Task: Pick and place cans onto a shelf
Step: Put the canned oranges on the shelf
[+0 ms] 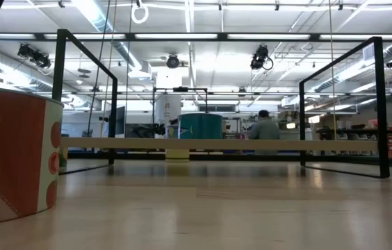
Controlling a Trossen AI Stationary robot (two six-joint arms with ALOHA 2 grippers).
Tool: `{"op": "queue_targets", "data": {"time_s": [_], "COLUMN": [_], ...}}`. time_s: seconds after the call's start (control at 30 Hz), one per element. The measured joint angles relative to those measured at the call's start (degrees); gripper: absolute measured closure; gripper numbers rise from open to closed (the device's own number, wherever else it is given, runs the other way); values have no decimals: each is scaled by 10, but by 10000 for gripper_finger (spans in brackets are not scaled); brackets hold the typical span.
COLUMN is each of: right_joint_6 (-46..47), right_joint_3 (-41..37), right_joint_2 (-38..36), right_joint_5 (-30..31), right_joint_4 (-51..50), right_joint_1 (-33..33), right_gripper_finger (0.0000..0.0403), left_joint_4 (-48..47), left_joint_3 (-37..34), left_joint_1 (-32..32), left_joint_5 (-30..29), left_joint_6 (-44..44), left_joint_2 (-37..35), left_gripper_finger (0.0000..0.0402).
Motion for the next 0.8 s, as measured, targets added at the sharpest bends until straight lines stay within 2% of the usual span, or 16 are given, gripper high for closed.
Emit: {"op": "queue_targets", "data": {"time_s": [0.2, 0.43, 0.8], "right_joint_6": [-98, -126, -138], "right_joint_3": [-90, -203, -221], "right_joint_2": [-27, -27, -31], "right_joint_5": [1, 21, 63], "right_joint_4": [33, 164, 144], "right_joint_1": [-19, -49, -68], "right_gripper_finger": [216, 223, 244], "left_joint_4": [-37, -39, -109], "left_joint_3": [0, 0, -1], "left_joint_1": [-5, -13, -23], "left_joint_5": [-7, 0, 0], "left_joint_6": [-31, -75, -93], "left_joint_2": [-8, -8, -8], "left_gripper_finger": [303, 303, 304]}}
